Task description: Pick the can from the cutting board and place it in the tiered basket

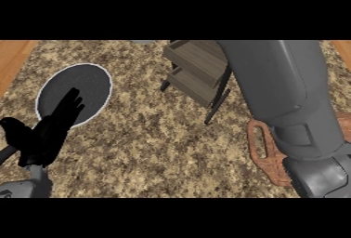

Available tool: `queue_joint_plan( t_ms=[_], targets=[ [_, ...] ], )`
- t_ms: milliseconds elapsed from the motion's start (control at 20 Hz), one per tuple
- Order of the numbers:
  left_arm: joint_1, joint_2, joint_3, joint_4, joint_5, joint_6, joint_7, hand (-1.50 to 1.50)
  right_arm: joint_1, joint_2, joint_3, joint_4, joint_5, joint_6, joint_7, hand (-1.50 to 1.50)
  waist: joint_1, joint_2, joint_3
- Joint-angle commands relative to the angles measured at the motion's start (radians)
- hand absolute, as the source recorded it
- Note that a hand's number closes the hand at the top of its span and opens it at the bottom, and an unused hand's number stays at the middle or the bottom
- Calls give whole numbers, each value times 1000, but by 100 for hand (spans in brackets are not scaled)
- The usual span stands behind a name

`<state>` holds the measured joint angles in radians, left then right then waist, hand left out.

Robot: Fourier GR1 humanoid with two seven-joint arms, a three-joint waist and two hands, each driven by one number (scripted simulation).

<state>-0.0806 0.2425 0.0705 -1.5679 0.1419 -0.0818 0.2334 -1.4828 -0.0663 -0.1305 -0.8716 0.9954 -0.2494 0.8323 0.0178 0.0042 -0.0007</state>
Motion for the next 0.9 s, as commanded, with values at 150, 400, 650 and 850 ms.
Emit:
queue_joint_plan(
  t_ms=[150,400,650,850],
  targets=[
    [13,-33,-20,18,-29,11,-45,0,-23,-8,-111,-58,-76,-168,8,-150,-5,-1,0],
    [0,-6,18,21,-12,8,-17,0,-22,-16,-179,-133,-115,-281,40,-150,-9,-3,0],
    [31,-23,-9,-11,-46,26,-19,0,55,-125,-188,-301,-104,-231,61,-150,-30,-12,1],
    [72,-21,6,-52,-16,13,11,0,112,-168,-192,-464,-73,-181,162,-150,-38,-18,1]
  ],
)
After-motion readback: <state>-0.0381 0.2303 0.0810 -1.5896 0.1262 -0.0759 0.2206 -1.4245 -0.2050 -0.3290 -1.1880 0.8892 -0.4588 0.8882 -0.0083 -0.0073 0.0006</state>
